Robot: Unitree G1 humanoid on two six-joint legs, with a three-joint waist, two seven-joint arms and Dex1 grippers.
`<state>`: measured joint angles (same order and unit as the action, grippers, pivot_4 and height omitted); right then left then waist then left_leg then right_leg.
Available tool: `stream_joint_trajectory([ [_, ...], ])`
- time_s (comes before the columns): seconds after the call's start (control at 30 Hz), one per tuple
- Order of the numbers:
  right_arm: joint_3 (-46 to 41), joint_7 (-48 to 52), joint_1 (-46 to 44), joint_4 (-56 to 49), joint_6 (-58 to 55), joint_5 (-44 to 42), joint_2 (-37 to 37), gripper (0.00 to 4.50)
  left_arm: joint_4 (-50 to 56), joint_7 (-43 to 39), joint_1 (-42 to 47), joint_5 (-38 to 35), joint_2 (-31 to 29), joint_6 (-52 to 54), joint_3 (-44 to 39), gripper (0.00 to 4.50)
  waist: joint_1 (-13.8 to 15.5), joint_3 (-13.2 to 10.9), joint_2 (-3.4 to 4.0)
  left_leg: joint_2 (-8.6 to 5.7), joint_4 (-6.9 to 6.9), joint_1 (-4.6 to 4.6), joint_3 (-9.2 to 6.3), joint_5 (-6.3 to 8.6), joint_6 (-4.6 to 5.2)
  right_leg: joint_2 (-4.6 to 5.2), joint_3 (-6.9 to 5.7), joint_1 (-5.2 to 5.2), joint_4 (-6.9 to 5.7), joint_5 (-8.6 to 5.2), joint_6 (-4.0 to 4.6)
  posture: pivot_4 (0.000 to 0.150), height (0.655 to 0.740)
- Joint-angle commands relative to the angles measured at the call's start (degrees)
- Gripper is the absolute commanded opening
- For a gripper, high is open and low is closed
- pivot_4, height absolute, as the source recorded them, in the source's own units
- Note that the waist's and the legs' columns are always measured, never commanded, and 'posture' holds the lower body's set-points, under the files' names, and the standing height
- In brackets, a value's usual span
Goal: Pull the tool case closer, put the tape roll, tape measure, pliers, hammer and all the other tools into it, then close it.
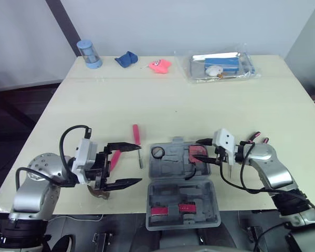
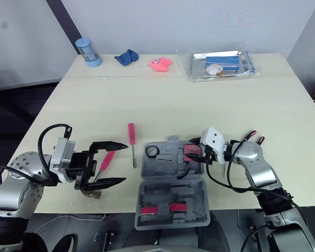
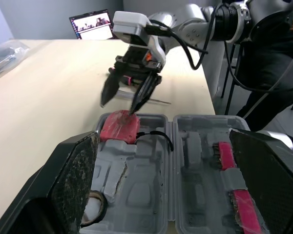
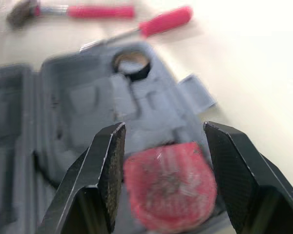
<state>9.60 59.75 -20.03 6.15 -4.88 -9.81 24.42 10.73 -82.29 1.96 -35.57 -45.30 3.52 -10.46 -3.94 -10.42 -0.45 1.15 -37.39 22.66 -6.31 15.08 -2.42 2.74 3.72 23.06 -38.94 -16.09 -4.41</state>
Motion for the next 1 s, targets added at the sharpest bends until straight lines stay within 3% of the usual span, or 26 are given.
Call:
stream_joint_trajectory([
  [0.03, -1.8, 1.4, 0.0, 2.8, 4.8, -2.5, -0.6, 2.69, 1.2, -0.2, 0.3, -0.5, -0.4, 0.2, -0.2, 4.5, 0.0, 0.0, 0.01, 0.0, 0.0, 0.0, 0.01, 0.0, 0.0, 0.0, 0.01, 0.0, 0.0, 0.0, 0.0, 0.15, 0.74],
  [0.1, -2.0, 1.7, -0.4, 4.3, 5.8, -3.2, -0.9, 2.69, 1.2, -0.2, 0.4, -0.4, -0.4, 0.3, -0.2, 4.5, 0.0, 0.0, 0.0, 0.0, 0.0, 0.0, 0.01, 0.0, 0.0, 0.0, 0.0, 0.0, 0.0, 0.0, 0.0, 0.15, 0.74],
  [0.2, -1.7, 0.2, -0.5, 6.4, 9.2, -1.3, -0.9, 1.97, 1.4, -0.1, 0.3, -0.4, -0.5, 0.5, -0.3, 4.5, 0.0, 0.0, 0.01, 0.0, 0.0, -0.02, 0.01, 0.0, 0.0, 0.0, 0.01, 0.0, -0.01, 0.0, 0.0, 0.15, 0.74],
  [0.53, -1.1, 2.2, 0.0, 10.4, 13.8, -1.9, -1.4, 1.97, 1.7, 0.0, 0.7, -0.4, -0.4, 0.9, -0.3, 4.5, 0.0, 0.0, 0.01, 0.0, 0.0, -0.02, 0.01, 0.0, 0.0, 0.0, 0.01, -0.01, -0.01, 0.0, 0.0, 0.15, 0.74],
  [0.8, -0.3, 4.1, -1.5, 21.4, 19.9, -0.4, -3.3, 1.97, 1.4, 0.1, 1.4, -0.4, -0.3, 1.2, -0.1, 4.5, -0.1, 0.0, 0.0, 0.0, 0.0, -0.11, 0.05, 0.0, 0.0, -0.01, 0.04, -0.05, -0.03, 0.0, 0.0, 0.15, 0.74],
  [1.0, 0.6, 3.4, -4.8, 32.1, 24.9, 2.8, -4.6, 1.97, 1.3, 0.2, 1.4, -0.3, -0.3, 1.2, -0.3, 4.5, -0.1, 0.0, -0.01, 0.02, 0.11, -0.72, 0.15, 0.0, 0.01, -0.02, 0.14, -0.61, 0.0, -0.01, 0.01, 0.15, 0.74],
])
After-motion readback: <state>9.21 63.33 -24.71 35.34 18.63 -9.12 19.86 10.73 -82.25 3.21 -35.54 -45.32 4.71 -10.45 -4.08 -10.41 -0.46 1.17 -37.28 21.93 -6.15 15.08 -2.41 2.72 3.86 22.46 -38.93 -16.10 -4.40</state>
